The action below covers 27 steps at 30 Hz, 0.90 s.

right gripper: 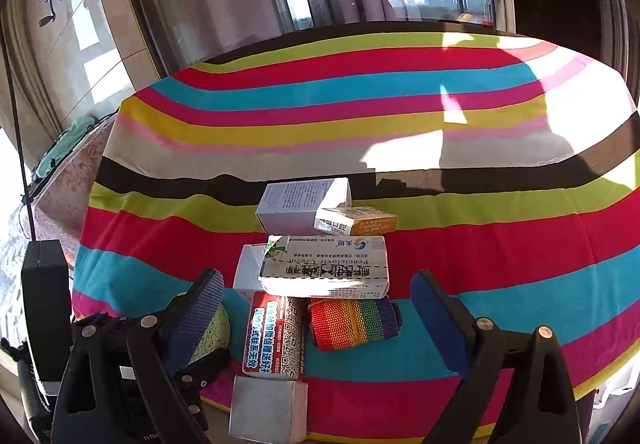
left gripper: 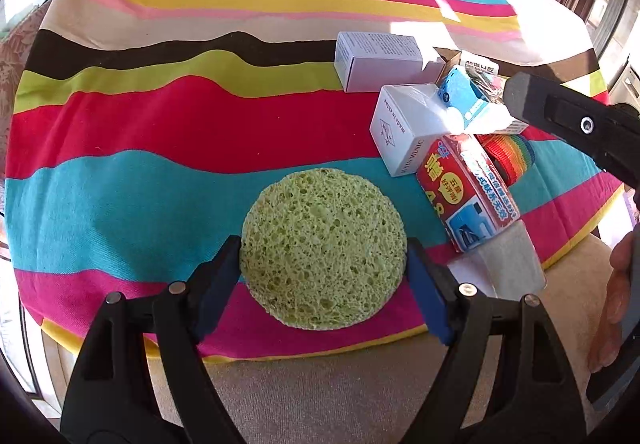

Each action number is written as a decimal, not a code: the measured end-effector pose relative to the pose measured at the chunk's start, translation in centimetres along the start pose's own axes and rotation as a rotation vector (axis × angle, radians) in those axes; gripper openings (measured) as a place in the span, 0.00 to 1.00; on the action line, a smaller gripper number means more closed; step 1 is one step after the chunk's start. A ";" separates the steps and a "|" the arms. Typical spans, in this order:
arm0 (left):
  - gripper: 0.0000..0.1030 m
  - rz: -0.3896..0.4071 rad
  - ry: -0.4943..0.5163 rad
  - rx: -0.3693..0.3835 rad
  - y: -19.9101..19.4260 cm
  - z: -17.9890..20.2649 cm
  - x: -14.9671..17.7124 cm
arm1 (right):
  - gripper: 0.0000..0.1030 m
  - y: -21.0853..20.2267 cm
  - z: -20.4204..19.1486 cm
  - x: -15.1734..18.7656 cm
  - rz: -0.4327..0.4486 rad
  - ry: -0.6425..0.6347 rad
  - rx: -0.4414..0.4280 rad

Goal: Organize objects
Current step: 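Grasp the white cream box with right tool while left tool grasps the green sponge, then carry the cream box and green sponge over the bin and open both tools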

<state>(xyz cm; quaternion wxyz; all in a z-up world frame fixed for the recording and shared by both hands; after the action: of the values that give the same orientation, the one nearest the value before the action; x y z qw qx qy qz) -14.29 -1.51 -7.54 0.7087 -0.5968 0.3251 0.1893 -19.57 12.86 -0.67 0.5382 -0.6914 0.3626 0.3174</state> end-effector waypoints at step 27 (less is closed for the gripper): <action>0.80 0.163 -0.101 -0.097 -5.3 0.6 -0.4 | 0.74 -3.0 1.3 2.2 -0.006 0.073 -0.070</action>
<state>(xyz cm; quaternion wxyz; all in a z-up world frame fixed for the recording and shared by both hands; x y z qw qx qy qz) -10.96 -2.07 -3.37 0.6768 -0.5917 0.3270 0.2915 -15.98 14.27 -1.23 0.5012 -0.7218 0.3688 0.3029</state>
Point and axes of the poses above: each gripper's, at about its wrist camera, not at the fingertips, and y roughly the way its jaws point, z to its right, x to its underside, the point moved 7 cm from there along y, roughly the way its jaws point, and after that the axes turned 12 degrees about z, right-handed, at the moved point
